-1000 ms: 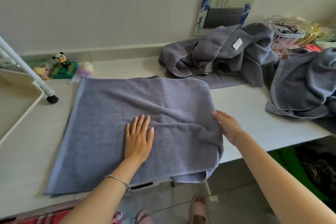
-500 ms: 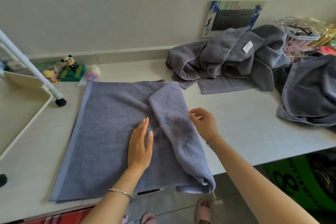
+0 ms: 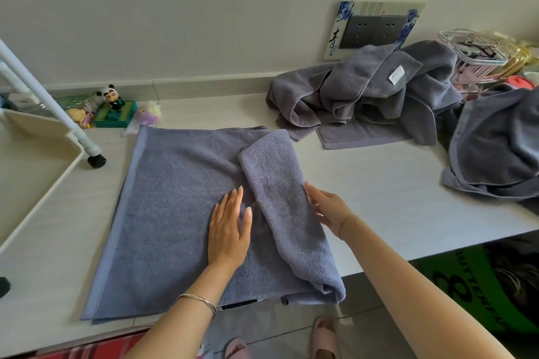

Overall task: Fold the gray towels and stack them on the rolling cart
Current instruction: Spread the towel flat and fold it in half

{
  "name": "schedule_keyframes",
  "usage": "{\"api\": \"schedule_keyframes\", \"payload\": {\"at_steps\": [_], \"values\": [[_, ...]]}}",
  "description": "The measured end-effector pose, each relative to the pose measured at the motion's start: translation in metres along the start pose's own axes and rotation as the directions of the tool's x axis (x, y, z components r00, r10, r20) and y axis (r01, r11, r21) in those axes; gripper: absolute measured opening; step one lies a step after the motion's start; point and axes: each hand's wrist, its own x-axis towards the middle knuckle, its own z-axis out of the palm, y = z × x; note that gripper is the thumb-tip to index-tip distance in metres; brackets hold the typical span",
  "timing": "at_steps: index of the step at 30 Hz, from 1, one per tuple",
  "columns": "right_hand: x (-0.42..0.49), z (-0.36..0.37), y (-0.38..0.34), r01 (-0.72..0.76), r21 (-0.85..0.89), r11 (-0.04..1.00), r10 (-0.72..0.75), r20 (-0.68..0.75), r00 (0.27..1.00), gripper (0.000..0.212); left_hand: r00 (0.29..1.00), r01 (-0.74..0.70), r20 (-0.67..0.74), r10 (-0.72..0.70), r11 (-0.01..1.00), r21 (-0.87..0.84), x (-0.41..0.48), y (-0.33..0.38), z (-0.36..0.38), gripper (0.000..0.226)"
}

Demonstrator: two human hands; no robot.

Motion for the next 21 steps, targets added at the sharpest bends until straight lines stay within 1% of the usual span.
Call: {"api": "schedule_keyframes", "payload": {"at_steps": [2, 5, 7, 9, 11, 13, 15, 16, 17, 18, 19, 20, 21], "values": [[0.002, 0.001, 0.005, 0.059, -0.024, 0.998, -0.059, 0.009, 0.998, 0.02, 1.0, -0.003, -0.001, 0.003, 1.0, -0.002, 0.0, 0.001, 0.0, 0.083], [0.003, 0.002, 0.007, 0.128, -0.06, 0.99, -0.129, -0.014, 0.991, 0.017, 1.0, -0.009, -0.007, 0.009, 1.0, 0.004, 0.0, 0.002, -0.001, 0.086], [0.004, 0.001, 0.006, 0.141, -0.039, 0.989, -0.142, -0.022, 0.99, 0.02, 1.0, -0.007, -0.009, 0.007, 1.0, 0.023, 0.0, 0.002, 0.0, 0.086], [0.005, -0.004, 0.002, 0.149, -0.06, 0.987, -0.15, -0.018, 0.989, 0.026, 1.0, -0.008, -0.002, 0.008, 0.997, 0.075, 0.0, 0.002, 0.001, 0.084], [0.005, -0.015, -0.01, 0.197, -0.18, 0.964, -0.205, -0.027, 0.978, 0.033, 1.0, -0.011, 0.02, 0.007, 0.985, 0.17, 0.0, 0.001, 0.003, 0.081], [0.002, -0.031, -0.037, 0.323, -0.327, 0.888, -0.358, -0.05, 0.932, 0.039, 0.999, -0.004, 0.033, -0.004, 0.97, 0.243, 0.001, 0.001, 0.004, 0.08], [-0.003, -0.049, -0.067, 0.445, -0.433, 0.784, -0.53, -0.093, 0.843, 0.038, 0.999, 0.001, 0.04, -0.012, 0.959, 0.283, 0.001, 0.002, 0.004, 0.082], [-0.004, -0.058, -0.076, 0.471, -0.473, 0.744, -0.584, -0.118, 0.804, 0.037, 0.998, -0.005, 0.055, -0.012, 0.954, 0.3, 0.002, 0.003, 0.004, 0.083], [-0.001, -0.067, -0.078, 0.47, -0.517, 0.716, -0.609, -0.131, 0.782, 0.037, 0.998, -0.011, 0.066, -0.01, 0.951, 0.308, 0.001, 0.004, 0.004, 0.084], [0.002, -0.072, -0.074, 0.433, -0.561, 0.706, -0.596, -0.141, 0.79, 0.038, 0.998, -0.016, 0.07, -0.006, 0.951, 0.309, 0.0, 0.004, 0.004, 0.084], [0.007, -0.076, -0.063, 0.369, -0.591, 0.717, -0.553, -0.161, 0.817, 0.04, 0.997, -0.018, 0.071, -0.005, 0.949, 0.315, 0.001, 0.005, 0.003, 0.085], [0.011, -0.078, -0.048, 0.286, -0.587, 0.757, -0.473, -0.19, 0.861, 0.041, 0.997, -0.015, 0.073, -0.01, 0.944, 0.33, 0.001, 0.005, 0.003, 0.086], [0.013, -0.078, -0.034, 0.201, -0.525, 0.827, -0.36, -0.22, 0.907, 0.042, 0.997, -0.009, 0.075, -0.018, 0.938, 0.346, 0.001, 0.005, 0.004, 0.087]]}}
